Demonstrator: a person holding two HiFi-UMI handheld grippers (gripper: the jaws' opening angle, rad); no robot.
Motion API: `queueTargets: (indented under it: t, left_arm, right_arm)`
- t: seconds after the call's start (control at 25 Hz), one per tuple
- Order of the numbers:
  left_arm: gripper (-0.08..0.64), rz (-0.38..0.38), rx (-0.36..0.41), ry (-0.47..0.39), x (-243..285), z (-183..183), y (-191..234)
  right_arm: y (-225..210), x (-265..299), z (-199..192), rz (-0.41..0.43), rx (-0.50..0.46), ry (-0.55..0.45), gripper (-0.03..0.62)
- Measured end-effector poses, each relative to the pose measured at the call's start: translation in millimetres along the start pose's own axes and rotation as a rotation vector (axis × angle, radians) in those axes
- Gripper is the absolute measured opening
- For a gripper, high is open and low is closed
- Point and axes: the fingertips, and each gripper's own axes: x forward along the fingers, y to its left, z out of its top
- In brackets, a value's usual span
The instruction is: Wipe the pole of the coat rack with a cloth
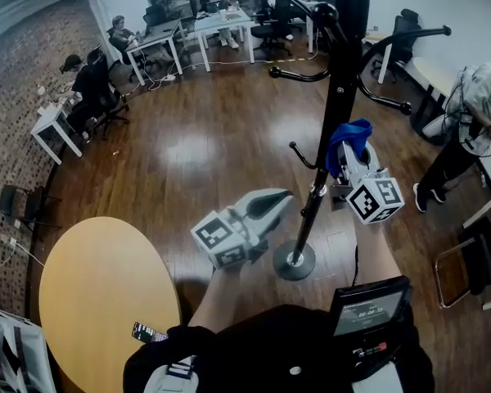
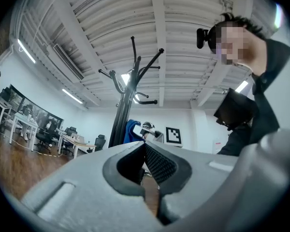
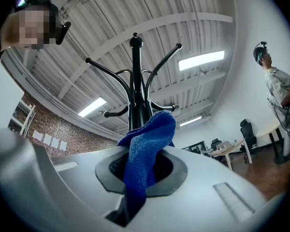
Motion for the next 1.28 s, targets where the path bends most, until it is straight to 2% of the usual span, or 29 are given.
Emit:
queueTargets:
  t: [0.08, 0.2, 0.28, 0.36, 0.44, 0.52, 0.68, 0.76, 0.84, 0.92, 1.08, 1.28]
  left_arm:
    - [0.002, 0.002, 0.003, -0.001, 10, 2, 2]
    - [0.002, 0.007, 0.015, 0.010, 38, 5, -1]
    - [0.002, 0.021, 0.036, 0.017, 59, 7, -7]
    - [0.002, 0.052, 0.065, 0.016, 82, 8, -15]
    - [0.002, 0.111, 0.090, 0.001, 108, 10, -22]
    - [0.002, 0.200, 0.100, -0.030, 138, 16, -24]
    - [0.002, 0.319, 0.147, -0.035, 210, 20, -10]
    - [0.002, 0.373, 0.197, -0.018, 227, 16, -12]
    - [0.002, 0.446, 0.250, 0.010, 230, 10, -17]
    - [0.002, 0.505, 0.268, 0.015, 228, 8, -23]
    - [0.002, 0.548, 0.262, 0.000, 221, 11, -37]
    - [0.002, 0.619, 0.255, -0.060, 181, 13, -58]
  right_arm:
    - [-4, -7, -19, 0.012, 0.011, 0.044, 0.022]
    - [-8, -13, -29, 0.080, -0.010, 0.116, 0.021]
    - [-7, -17, -22, 0.145, -0.031, 0.154, 0.021]
    - [-5, -25, 6, 0.222, -0.026, 0.120, 0.023]
    - [-12, -36, 44, 0.302, 0.010, 0.043, 0.021]
    - [-30, -41, 68, 0.385, 0.052, 0.017, 0.023]
    - [-86, -25, 73, 0.508, 0.105, 0.081, 0.023]
    - [-98, -23, 69, 0.550, 0.140, 0.097, 0.023]
    - [-97, -26, 63, 0.604, 0.183, 0.106, 0.022]
    - [-93, -31, 60, 0.653, 0.215, 0.117, 0.023]
    - [-86, -28, 65, 0.673, 0.270, 0.120, 0.023]
    - [-45, -43, 54, 0.732, 0.223, 0.170, 0.023]
